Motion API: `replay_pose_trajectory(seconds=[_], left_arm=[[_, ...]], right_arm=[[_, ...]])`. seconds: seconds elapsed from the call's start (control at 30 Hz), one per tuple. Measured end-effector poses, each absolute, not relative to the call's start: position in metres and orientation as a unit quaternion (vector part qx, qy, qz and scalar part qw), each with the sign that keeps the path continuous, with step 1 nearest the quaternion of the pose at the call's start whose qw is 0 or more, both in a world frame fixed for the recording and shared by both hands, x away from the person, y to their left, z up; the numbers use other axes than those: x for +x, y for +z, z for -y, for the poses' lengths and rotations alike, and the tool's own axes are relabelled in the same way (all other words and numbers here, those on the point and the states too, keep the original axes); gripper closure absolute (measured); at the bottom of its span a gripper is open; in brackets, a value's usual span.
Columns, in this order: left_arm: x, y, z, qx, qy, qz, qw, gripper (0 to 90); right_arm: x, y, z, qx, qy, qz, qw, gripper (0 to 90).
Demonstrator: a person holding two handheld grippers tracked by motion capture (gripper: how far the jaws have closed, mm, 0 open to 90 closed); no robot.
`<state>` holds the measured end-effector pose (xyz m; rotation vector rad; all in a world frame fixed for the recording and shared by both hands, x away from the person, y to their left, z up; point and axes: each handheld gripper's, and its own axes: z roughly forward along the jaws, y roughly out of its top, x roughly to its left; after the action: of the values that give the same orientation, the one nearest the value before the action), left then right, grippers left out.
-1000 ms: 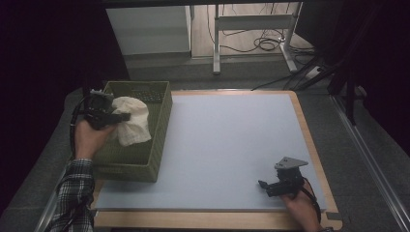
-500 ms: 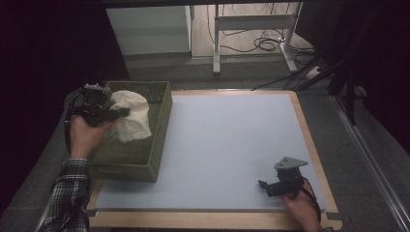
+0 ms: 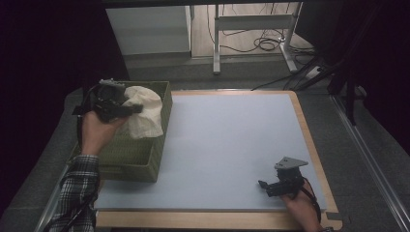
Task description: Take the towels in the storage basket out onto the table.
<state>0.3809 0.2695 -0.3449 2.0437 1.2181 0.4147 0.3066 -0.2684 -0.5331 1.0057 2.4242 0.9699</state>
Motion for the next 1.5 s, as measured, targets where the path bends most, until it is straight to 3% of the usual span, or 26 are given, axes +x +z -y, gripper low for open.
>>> replay_pose_trajectory(seconds=[0.8, 1.5], left_arm=[[0.402, -0.342, -0.196, 0.815, 0.135, -0.421, 0.374, 68.6], [0.414, -0.367, -0.111, 0.842, 0.091, -0.361, 0.391, 67.9]], right_arm=[[0.307, -0.533, 0.268, 0.354, 0.342, -0.854, 0.171, 2.4], [0.307, -0.533, 0.268, 0.354, 0.342, -0.854, 0.170, 2.4]])
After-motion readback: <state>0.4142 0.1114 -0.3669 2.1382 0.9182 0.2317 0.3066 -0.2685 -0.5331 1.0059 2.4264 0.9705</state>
